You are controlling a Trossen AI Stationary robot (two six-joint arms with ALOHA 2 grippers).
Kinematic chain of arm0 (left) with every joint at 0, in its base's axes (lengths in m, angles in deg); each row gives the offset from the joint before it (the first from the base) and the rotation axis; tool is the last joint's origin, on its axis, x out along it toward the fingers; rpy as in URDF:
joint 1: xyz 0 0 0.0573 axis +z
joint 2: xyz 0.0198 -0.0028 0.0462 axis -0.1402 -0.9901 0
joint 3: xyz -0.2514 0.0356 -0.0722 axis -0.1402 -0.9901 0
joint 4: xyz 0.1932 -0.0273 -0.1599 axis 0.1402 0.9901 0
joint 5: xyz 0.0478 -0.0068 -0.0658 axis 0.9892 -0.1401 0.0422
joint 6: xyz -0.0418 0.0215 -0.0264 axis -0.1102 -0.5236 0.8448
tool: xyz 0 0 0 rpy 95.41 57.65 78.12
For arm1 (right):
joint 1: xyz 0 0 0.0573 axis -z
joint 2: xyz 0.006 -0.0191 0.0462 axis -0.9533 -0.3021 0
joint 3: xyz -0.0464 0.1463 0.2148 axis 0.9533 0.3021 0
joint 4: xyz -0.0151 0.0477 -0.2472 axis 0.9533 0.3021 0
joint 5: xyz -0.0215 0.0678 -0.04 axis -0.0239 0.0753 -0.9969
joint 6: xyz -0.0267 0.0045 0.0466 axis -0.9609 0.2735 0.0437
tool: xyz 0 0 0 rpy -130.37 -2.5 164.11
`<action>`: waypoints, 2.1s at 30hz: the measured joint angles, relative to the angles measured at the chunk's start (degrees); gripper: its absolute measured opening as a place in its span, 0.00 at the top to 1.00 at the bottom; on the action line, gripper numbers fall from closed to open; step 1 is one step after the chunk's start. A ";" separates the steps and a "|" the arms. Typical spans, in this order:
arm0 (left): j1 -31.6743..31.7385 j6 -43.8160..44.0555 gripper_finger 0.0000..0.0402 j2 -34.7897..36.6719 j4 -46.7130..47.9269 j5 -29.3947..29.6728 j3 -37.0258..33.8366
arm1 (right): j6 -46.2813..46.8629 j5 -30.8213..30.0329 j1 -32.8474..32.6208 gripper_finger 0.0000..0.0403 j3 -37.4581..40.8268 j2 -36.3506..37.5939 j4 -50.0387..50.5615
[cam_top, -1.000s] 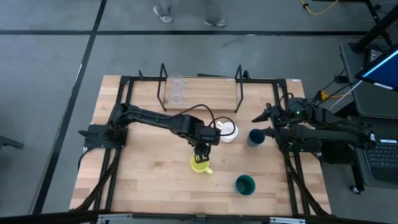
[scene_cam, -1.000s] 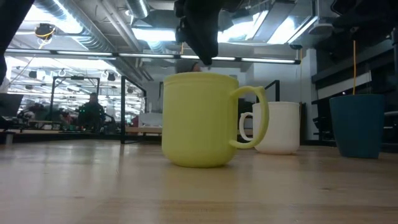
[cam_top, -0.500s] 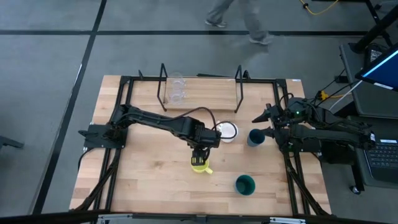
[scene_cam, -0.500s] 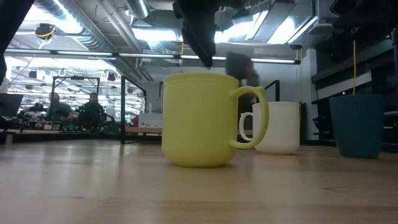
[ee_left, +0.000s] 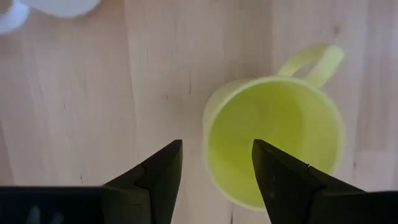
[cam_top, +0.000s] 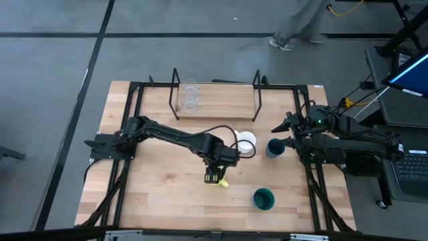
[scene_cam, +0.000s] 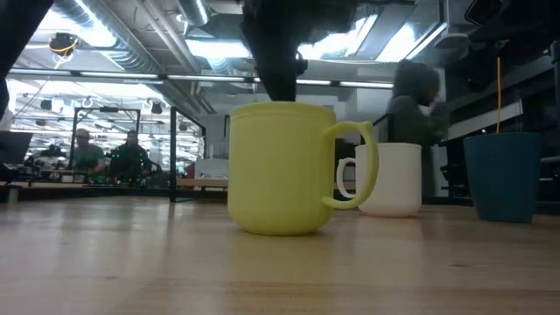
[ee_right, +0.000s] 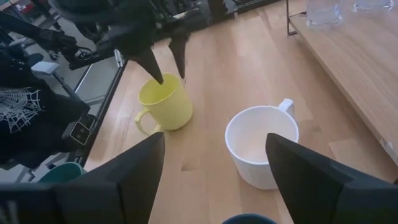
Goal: Stack small to large cups/mugs on shelf
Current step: Put the yellow mug on the shelf
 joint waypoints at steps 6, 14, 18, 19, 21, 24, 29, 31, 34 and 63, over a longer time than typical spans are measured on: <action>0.26 -0.86 0.53 -0.88 -0.26 -0.31 0.00 | -0.07 0.00 0.01 0.30 0.00 0.00 0.13; 0.45 -2.77 0.53 -3.11 -0.99 -0.66 0.01 | -0.73 -0.06 0.00 0.30 0.00 -0.02 0.15; 0.86 -3.40 0.53 -5.20 -1.68 -0.64 0.00 | -0.98 -0.09 -0.01 0.30 0.01 -0.02 0.19; 0.92 -3.85 0.53 -5.62 -1.81 -0.66 0.00 | -0.98 -0.09 -0.01 0.30 0.00 -0.02 0.17; 1.13 -4.26 0.53 -6.58 -2.36 -0.66 0.09 | -1.02 -0.09 -0.01 0.30 0.00 -0.02 0.28; 1.33 -4.25 0.53 -8.11 -2.13 -0.69 0.00 | -1.11 -0.09 -0.01 0.30 0.01 -0.02 0.29; 1.33 -4.30 0.55 -8.25 -2.55 -0.69 0.00 | -1.11 -0.09 -0.01 0.30 0.01 -0.02 0.28; 1.33 -4.30 0.57 -8.24 -2.92 -0.72 0.00 | -1.11 -0.09 -0.01 0.30 0.02 -0.02 0.28; 1.33 -4.32 0.62 -7.93 -2.98 -0.90 0.00 | -1.12 -0.09 -0.01 0.30 0.00 -0.02 0.28; 10.49 -3.77 0.99 -4.66 18.00 2.42 22.25 | -1.11 -0.04 -0.01 0.30 0.02 0.02 0.32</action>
